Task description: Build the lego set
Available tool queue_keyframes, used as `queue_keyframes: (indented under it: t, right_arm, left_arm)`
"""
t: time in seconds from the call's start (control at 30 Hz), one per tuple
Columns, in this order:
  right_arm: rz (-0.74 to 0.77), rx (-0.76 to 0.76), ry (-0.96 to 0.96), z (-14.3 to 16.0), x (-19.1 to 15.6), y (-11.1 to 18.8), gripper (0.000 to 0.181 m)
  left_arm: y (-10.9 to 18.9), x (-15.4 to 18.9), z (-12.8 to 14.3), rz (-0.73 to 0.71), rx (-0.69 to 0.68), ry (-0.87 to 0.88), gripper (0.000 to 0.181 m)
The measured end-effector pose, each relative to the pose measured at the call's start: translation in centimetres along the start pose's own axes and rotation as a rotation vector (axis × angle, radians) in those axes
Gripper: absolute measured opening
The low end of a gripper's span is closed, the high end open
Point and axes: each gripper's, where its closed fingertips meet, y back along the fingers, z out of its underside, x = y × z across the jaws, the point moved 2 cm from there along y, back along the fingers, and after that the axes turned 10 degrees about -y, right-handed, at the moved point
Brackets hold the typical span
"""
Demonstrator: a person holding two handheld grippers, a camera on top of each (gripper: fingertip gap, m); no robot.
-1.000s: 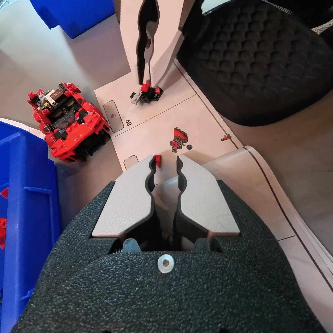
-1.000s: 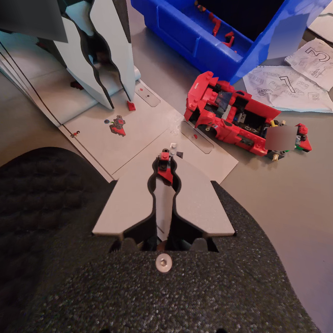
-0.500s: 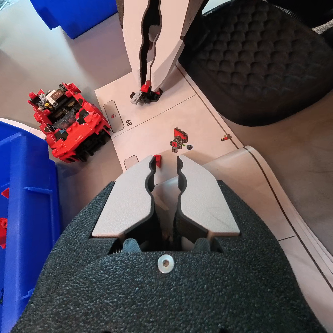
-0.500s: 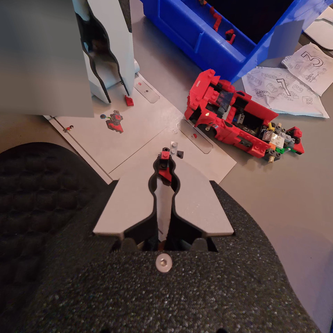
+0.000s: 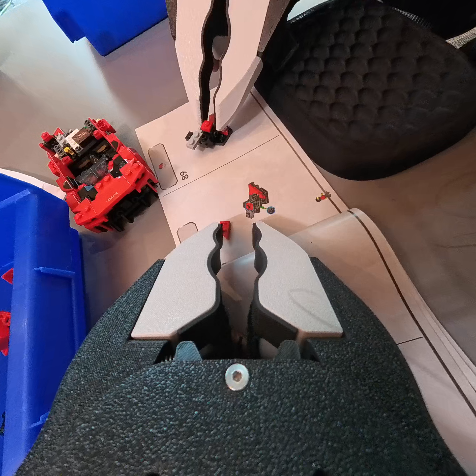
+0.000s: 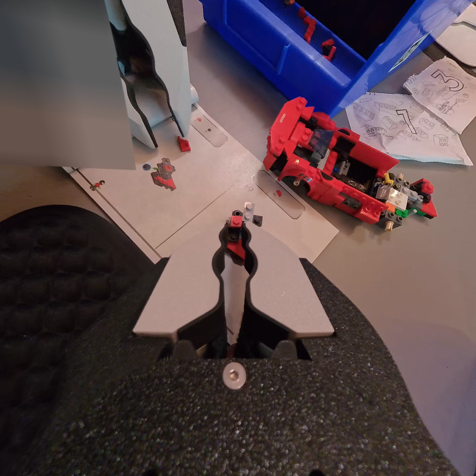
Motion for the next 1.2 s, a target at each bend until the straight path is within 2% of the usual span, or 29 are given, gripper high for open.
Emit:
queue_keyframes:
  t: [1.2]
  right_arm:
    - [-0.018, -0.010, -0.031, 0.05, 0.03, 0.03, 0.009]
  left_arm:
    - [-0.06, -0.08, 0.02, 0.002, 0.001, -0.004, 0.021]
